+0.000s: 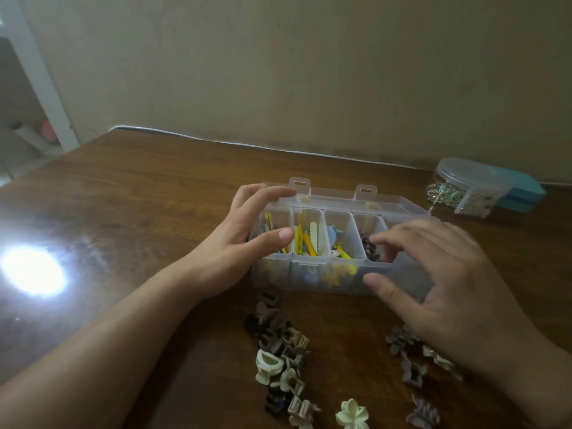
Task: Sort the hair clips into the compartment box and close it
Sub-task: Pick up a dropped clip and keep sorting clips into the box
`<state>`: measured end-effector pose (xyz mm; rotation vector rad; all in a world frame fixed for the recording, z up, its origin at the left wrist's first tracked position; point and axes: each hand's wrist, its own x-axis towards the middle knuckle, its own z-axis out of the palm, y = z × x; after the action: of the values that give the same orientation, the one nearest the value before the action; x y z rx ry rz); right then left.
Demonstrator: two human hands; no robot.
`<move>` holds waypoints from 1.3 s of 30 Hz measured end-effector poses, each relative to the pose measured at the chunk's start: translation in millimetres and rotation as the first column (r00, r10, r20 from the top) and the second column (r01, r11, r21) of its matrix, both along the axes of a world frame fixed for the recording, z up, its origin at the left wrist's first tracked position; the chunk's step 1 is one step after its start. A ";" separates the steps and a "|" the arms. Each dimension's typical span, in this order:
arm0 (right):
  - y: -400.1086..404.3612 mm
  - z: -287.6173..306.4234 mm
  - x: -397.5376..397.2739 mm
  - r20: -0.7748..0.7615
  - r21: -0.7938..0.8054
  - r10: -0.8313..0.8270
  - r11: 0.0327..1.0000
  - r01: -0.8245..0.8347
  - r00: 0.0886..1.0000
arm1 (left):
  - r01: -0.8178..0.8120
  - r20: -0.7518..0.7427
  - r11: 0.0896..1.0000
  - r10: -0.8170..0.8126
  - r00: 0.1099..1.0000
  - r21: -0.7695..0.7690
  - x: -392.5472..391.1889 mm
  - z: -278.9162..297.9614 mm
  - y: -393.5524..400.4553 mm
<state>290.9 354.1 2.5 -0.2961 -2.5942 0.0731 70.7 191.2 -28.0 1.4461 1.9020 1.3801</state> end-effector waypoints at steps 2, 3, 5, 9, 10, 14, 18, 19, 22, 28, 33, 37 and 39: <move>1.8 -2.6 0.1 0.044 0.035 -0.014 0.999 0.013 0.999 | -0.003 -0.001 1.000 0.003 1.000 -0.001 0.1 0.0 0.2; 2.6 -3.1 0.3 0.052 0.041 -0.020 0.999 0.018 0.998 | -0.004 0.001 1.000 0.004 1.000 -0.001 0.3 0.1 0.3; 3.4 -3.0 1.5 0.044 0.040 -0.030 0.999 0.029 0.999 | -0.002 -0.002 1.000 0.002 1.000 0.002 0.2 0.0 0.3; 3.2 1.3 1.6 -0.013 -0.011 -0.022 1.000 0.022 1.000 | 0.004 0.002 1.000 -0.004 1.000 0.003 -0.4 -0.2 -0.1; 2.8 2.9 1.1 -0.013 -0.032 -0.014 0.999 0.013 1.000 | 0.003 0.003 1.000 -0.003 1.000 0.003 -0.2 0.0 -0.1; 5.0 -2.4 -0.3 0.170 0.025 -0.045 0.999 0.041 0.984 | -0.015 -0.017 1.000 0.015 1.000 0.002 1.3 0.9 0.3; 4.6 -1.2 1.0 0.084 0.063 0.010 0.998 -0.015 0.996 | -0.012 -0.019 1.000 0.012 1.000 0.003 0.9 0.7 0.6; 2.6 2.2 1.6 0.019 0.042 0.032 0.999 -0.033 0.999 | -0.009 -0.018 1.000 0.009 1.000 0.003 0.6 0.6 0.6; 0.1 4.4 1.8 -0.003 0.058 0.024 0.998 -0.023 1.000 | -0.008 -0.020 1.000 0.008 1.000 0.002 -0.2 -0.1 0.8; -7.4 7.0 2.7 -0.048 0.171 0.107 0.980 -0.097 0.993 | -0.012 -0.029 1.000 0.012 1.000 -0.003 -0.9 -0.6 1.4; -34.9 -2.4 -0.6 0.114 0.115 0.545 0.824 -0.555 0.831 | -0.017 -0.045 1.000 0.018 0.999 0.015 0.2 -1.1 1.7; -34.3 -16.5 -6.2 0.333 0.171 0.528 0.781 -0.601 0.781 | -0.022 -0.046 1.000 0.022 0.999 0.004 0.4 0.0 1.7; -33.5 -17.4 -6.9 0.319 0.160 0.539 0.780 -0.605 0.780 | -0.020 -0.039 1.000 0.020 0.999 -0.001 0.6 0.4 1.7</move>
<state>284.0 320.6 -14.9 0.6428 -2.8137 -0.0912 71.3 192.9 -27.6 1.4672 1.9458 1.3692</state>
